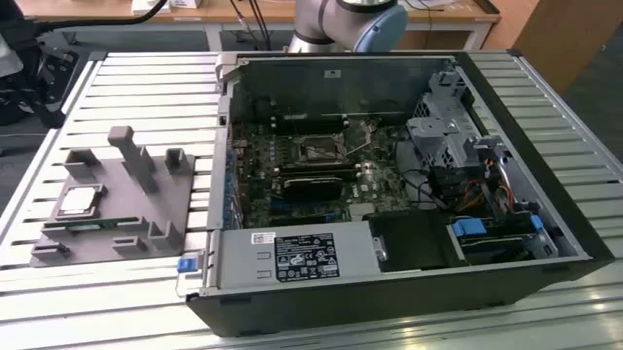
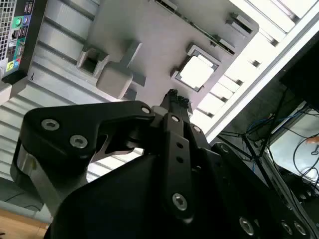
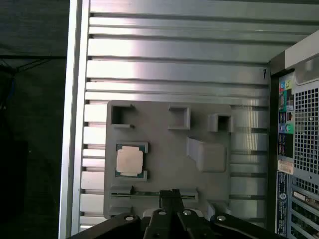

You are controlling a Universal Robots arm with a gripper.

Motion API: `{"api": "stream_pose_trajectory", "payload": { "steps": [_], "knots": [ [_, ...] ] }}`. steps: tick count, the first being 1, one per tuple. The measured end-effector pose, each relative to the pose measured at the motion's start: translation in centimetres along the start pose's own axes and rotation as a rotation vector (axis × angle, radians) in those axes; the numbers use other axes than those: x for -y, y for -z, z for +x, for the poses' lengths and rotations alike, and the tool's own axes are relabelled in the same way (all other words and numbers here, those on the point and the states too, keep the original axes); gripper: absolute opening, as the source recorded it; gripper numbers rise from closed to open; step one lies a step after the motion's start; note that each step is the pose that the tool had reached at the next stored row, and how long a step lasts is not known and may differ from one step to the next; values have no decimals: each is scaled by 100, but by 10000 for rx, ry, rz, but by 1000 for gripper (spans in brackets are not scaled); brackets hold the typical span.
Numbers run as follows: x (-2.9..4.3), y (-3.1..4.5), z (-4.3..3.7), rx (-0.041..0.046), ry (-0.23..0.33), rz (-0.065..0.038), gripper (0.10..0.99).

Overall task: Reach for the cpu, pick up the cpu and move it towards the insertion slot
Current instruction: 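Pick up the cpu and move it towards the insertion slot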

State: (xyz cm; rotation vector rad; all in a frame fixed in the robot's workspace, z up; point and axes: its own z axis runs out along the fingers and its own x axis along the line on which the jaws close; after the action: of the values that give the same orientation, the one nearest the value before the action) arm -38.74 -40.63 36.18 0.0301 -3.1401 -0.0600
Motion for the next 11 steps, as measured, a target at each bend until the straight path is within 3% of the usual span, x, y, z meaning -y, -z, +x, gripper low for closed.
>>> {"api": "stream_pose_trajectory", "payload": {
  "steps": [6,11],
  "knots": [
    [0,1,7,-2,-1,1,106],
    [-1,-5,74,0,-1,0,106]
  ]
}}
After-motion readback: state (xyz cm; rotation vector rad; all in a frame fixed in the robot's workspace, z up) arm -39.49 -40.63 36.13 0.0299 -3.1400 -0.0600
